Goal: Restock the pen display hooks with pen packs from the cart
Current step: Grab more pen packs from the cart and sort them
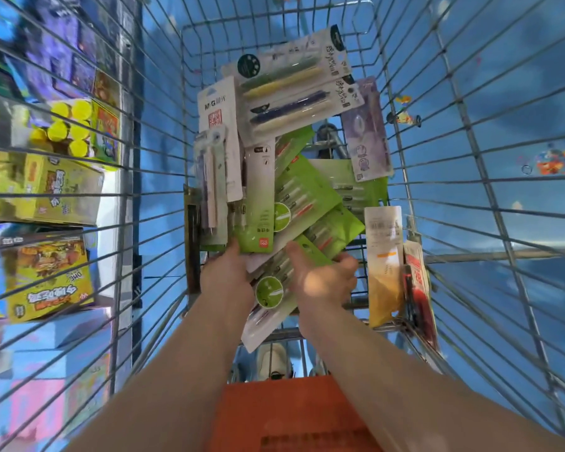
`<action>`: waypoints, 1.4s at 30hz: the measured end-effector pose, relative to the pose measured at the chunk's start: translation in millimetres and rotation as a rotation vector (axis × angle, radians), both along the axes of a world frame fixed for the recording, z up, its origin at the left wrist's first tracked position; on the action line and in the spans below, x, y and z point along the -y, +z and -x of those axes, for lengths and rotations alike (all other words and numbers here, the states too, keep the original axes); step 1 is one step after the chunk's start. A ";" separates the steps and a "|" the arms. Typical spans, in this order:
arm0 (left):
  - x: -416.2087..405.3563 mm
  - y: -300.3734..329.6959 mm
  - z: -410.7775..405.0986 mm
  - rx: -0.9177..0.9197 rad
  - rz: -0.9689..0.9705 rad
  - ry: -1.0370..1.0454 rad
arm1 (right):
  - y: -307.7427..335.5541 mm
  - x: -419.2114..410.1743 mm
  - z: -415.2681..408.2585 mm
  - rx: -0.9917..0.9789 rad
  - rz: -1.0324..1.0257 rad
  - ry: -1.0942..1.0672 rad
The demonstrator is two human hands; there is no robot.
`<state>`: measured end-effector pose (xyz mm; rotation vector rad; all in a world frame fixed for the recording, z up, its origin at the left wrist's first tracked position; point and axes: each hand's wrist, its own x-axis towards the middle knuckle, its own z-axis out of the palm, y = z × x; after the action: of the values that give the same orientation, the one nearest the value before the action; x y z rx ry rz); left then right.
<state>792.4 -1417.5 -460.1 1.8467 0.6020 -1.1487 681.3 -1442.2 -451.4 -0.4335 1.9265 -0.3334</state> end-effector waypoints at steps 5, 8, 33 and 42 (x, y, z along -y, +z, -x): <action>-13.5 0.7 6.5 0.085 -0.058 -0.051 | 12.1 8.0 -4.1 0.278 -0.047 -0.117; -28.9 4.3 16.7 0.105 -0.064 -0.164 | 16.9 11.6 -4.3 0.354 -0.034 -0.082; -5.3 73.2 14.7 0.102 -0.037 -0.565 | 29.6 23.0 74.6 0.477 0.051 -0.060; -5.1 173.5 -12.3 0.741 -0.054 -0.798 | 101.7 14.8 80.5 0.715 -0.020 -0.014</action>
<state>804.7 -1412.4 -286.6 2.4330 -0.5796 -0.7841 600.8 -1457.0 -349.6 -0.2390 1.2334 -0.4106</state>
